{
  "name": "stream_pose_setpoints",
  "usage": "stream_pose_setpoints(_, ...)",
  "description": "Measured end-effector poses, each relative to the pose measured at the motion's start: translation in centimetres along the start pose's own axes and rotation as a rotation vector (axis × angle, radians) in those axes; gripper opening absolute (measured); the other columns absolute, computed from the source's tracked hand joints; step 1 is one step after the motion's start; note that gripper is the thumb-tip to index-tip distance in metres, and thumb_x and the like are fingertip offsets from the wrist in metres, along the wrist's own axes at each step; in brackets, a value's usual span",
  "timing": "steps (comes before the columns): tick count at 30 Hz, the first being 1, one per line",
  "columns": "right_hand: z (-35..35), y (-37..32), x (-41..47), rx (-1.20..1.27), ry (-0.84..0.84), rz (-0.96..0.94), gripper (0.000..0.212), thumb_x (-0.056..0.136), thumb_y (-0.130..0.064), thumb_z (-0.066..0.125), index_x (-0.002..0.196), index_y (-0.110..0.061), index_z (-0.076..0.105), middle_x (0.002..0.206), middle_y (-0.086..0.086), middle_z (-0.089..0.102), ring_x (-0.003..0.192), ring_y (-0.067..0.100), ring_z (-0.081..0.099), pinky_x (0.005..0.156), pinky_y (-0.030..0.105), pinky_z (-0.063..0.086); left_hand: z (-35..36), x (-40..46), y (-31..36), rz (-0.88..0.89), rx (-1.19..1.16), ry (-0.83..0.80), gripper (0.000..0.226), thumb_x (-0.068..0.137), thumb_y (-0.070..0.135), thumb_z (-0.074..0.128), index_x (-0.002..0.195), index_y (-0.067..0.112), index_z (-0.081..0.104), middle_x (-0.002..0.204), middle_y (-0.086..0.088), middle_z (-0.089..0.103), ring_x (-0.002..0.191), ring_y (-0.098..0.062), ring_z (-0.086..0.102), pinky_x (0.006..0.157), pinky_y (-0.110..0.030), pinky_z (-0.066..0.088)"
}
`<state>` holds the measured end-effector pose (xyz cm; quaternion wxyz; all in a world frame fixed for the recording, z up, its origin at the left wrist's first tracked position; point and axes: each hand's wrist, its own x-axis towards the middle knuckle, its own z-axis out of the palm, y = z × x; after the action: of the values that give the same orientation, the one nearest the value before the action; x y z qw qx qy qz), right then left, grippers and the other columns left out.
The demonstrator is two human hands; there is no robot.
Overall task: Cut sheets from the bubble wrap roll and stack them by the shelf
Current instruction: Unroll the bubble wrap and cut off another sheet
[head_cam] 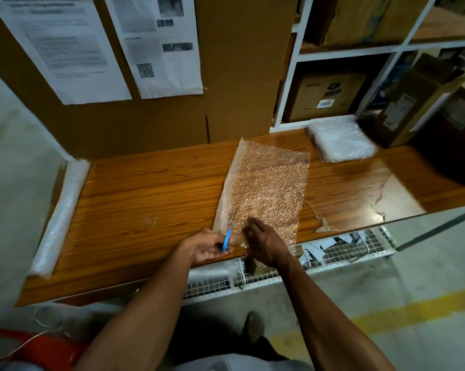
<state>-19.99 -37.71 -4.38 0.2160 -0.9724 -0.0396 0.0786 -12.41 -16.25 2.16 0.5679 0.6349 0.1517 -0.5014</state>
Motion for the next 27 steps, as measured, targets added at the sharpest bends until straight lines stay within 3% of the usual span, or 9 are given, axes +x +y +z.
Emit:
stream_pose_setpoints(2,-0.1,-0.8,-1.0,0.052,0.062,0.01,0.078,0.07,-0.019,0.093,0.135,-0.009,0.052,0.141,0.019,0.057,0.112,0.038,0.066,0.091,0.045,0.061,-1.1,-0.1,-0.8,-0.021,0.013,-0.035,0.032,0.09,0.004,0.075,0.12,-0.003,0.067,0.113,-0.019,0.072,0.094,-0.023,0.073,0.081,-0.033,0.062)
stream_pose_setpoints(4,0.0,-1.0,-1.6,0.054,0.058,-0.003,0.071,0.067,-0.017,0.095,0.128,-0.008,0.059,0.136,0.017,0.059,0.103,0.036,0.069,0.086,0.04,0.062,-1.8,-0.5,-1.4,-0.054,0.029,-0.074,0.031,0.09,0.005,0.076,0.119,0.0,0.067,0.116,-0.018,0.071,0.1,-0.025,0.071,0.086,-0.037,0.062)
stream_pose_setpoints(8,0.4,-1.0,-1.7,0.008,0.054,0.02,0.054,0.084,-0.01,0.081,0.134,-0.005,0.06,0.149,0.017,0.052,0.11,0.037,0.068,0.086,0.037,0.058,-2.3,-1.6,-2.5,-0.117,0.071,-0.181,0.017,0.089,0.009,0.076,0.105,0.003,0.071,0.121,-0.018,0.069,0.121,-0.028,0.066,0.095,-0.049,0.058)
stream_pose_setpoints(12,0.1,-1.1,-1.2,0.002,0.063,0.022,0.042,0.088,-0.006,0.073,0.129,-0.01,0.068,0.143,0.012,0.058,0.111,0.034,0.069,0.088,0.037,0.06,-2.4,-2.5,-3.5,-0.138,0.222,-0.268,0.015,0.082,0.019,0.084,0.091,0.009,0.077,0.117,-0.012,0.068,0.11,-0.022,0.064,0.093,-0.051,0.058)
stream_pose_setpoints(15,0.2,-0.9,-1.1,0.076,0.095,0.067,0.026,0.089,-0.006,0.071,0.112,-0.016,0.074,0.116,0.008,0.071,0.1,0.031,0.072,0.084,0.038,0.061,-2.8,-2.7,-3.9,-0.121,0.236,-0.296,0.035,0.078,0.027,0.089,0.105,0.009,0.075,0.119,-0.011,0.069,0.11,-0.021,0.066,0.1,-0.052,0.055)
stream_pose_setpoints(21,1.0,-1.2,-1.0,0.193,0.166,0.188,0.02,0.094,-0.015,0.074,0.113,-0.021,0.07,0.1,0.004,0.077,0.085,0.02,0.073,0.073,0.028,0.057,-3.8,-2.8,-4.9,-0.131,0.197,-0.361,0.062,0.081,0.033,0.087,0.131,0.004,0.063,0.131,-0.017,0.068,0.125,-0.03,0.065,0.105,-0.051,0.052)
stream_pose_setpoints(24,2.1,-1.3,-0.8,0.332,0.183,0.286,0.012,0.097,-0.023,0.07,0.105,-0.031,0.065,0.088,0.0,0.075,0.076,0.018,0.074,0.071,0.038,0.065,-3.6,-3.2,-5.1,-0.153,0.246,-0.353,0.063,0.084,0.034,0.083,0.134,0.005,0.06,0.131,-0.018,0.068,0.126,-0.03,0.064,0.105,-0.046,0.053)
stream_pose_setpoints(26,2.1,-1.7,-0.7,0.569,0.22,0.419,0.006,0.093,-0.038,0.069,0.09,-0.034,0.072,0.086,0.004,0.075,0.084,0.03,0.074,0.083,0.051,0.064,-3.5,-3.2,-5.2,-0.149,0.252,-0.31,0.06,0.083,0.035,0.082,0.131,0.004,0.062,0.127,-0.018,0.07,0.12,-0.029,0.068,0.103,-0.044,0.055)
stream_pose_setpoints(27,2.8,-1.5,-0.5,0.649,0.228,0.478,0.015,0.09,-0.043,0.066,0.084,-0.033,0.075,0.09,0.01,0.075,0.091,0.036,0.073,0.089,0.055,0.061,-3.4,-3.2,-5.2,-0.141,0.242,-0.274,0.059,0.083,0.035,0.082,0.129,0.004,0.064,0.126,-0.019,0.071,0.116,-0.028,0.069,0.102,-0.044,0.055)
